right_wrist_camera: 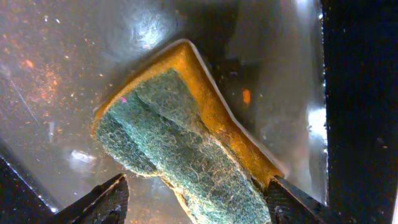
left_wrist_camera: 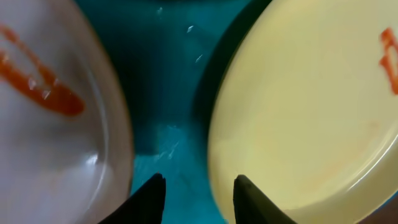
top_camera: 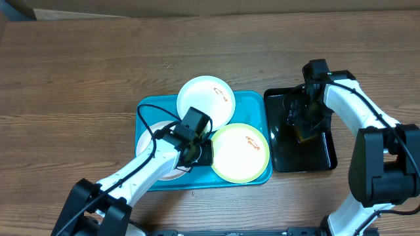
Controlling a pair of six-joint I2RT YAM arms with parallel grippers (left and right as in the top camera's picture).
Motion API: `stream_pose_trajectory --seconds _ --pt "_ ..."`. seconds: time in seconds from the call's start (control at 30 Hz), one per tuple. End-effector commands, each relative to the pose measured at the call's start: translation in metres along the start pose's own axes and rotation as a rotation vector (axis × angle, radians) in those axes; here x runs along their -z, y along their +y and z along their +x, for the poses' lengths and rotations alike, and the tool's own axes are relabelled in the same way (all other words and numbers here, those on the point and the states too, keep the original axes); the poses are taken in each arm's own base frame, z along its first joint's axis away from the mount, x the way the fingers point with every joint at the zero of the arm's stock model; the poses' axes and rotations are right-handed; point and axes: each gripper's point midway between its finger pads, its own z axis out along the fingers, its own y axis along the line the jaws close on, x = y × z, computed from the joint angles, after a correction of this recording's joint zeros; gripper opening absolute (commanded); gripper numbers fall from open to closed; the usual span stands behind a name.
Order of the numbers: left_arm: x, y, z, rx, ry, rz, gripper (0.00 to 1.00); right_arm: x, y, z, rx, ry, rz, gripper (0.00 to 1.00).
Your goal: Clean dirty plates on tray and stack at the side
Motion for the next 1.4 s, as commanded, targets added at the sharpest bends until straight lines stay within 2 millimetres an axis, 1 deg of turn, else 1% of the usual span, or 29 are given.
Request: stream_pose_trajectory --seconds 0.0,0.1,0.13,0.2,0.3,0.47,0.57,0.63,0.77,0.87,0.9,0.93,1.0,1.03,1.07,1.37 --pt "0.026 -0.011 -0.032 -0.026 -0.086 -0.048 0.41 -0.002 -0.001 0.001 0.031 0.006 0.001 0.72" --pt "0.046 -0.014 -0.044 -0.059 -0.112 -0.086 0.44 -0.002 -0.001 0.001 0.030 0.005 0.000 0.74" --pt "0.050 -0.014 -0.045 -0.063 -0.115 -0.094 0.44 -0.002 -0.001 0.001 0.030 0.005 0.000 0.78" --pt "0.052 -0.015 -0.044 -0.063 -0.108 -0.099 0.44 -0.002 -0.001 0.000 0.030 0.003 -0.001 0.87" --pt "0.045 -0.013 -0.036 -0.071 -0.073 -0.117 0.45 -0.002 0.000 -0.001 0.029 -0.003 -0.003 1.00" --pt "0.012 -0.023 -0.013 -0.104 0.035 -0.144 0.44 -0.002 0.000 -0.001 0.030 -0.005 -0.003 1.00" --pt "-0.007 -0.023 -0.002 -0.125 0.089 -0.178 0.41 -0.002 0.000 -0.001 0.030 -0.005 -0.003 0.99" --pt "-0.012 -0.021 0.000 -0.119 0.102 -0.187 0.40 -0.002 0.000 -0.001 0.030 -0.003 -0.003 0.97" --pt "-0.012 -0.021 -0.004 -0.110 0.095 -0.183 0.41 -0.002 0.000 -0.001 0.029 -0.002 -0.002 0.96" --pt "-0.012 -0.021 -0.005 -0.110 0.091 -0.184 0.37 -0.002 0.000 -0.001 0.030 -0.001 -0.002 0.92" --pt "-0.012 -0.021 -0.005 -0.111 0.089 -0.185 0.36 -0.002 0.000 0.000 0.030 -0.001 -0.002 0.88" --pt "-0.012 -0.021 -0.006 -0.112 0.086 -0.186 0.36 -0.002 0.000 0.000 0.029 0.000 -0.002 0.86" --pt "-0.012 -0.021 -0.006 -0.115 0.084 -0.188 0.36 -0.002 -0.001 0.001 0.029 0.004 -0.001 0.86" --pt "-0.012 -0.021 -0.006 -0.118 0.085 -0.188 0.39 -0.002 -0.001 0.001 0.029 0.007 0.000 0.86" --pt "-0.012 -0.020 -0.006 -0.121 0.087 -0.191 0.40 -0.002 -0.001 0.003 0.029 0.011 0.001 0.86" --pt "-0.014 -0.023 -0.008 -0.126 0.073 -0.183 0.42 -0.003 0.001 0.011 0.023 0.046 -0.018 0.87"
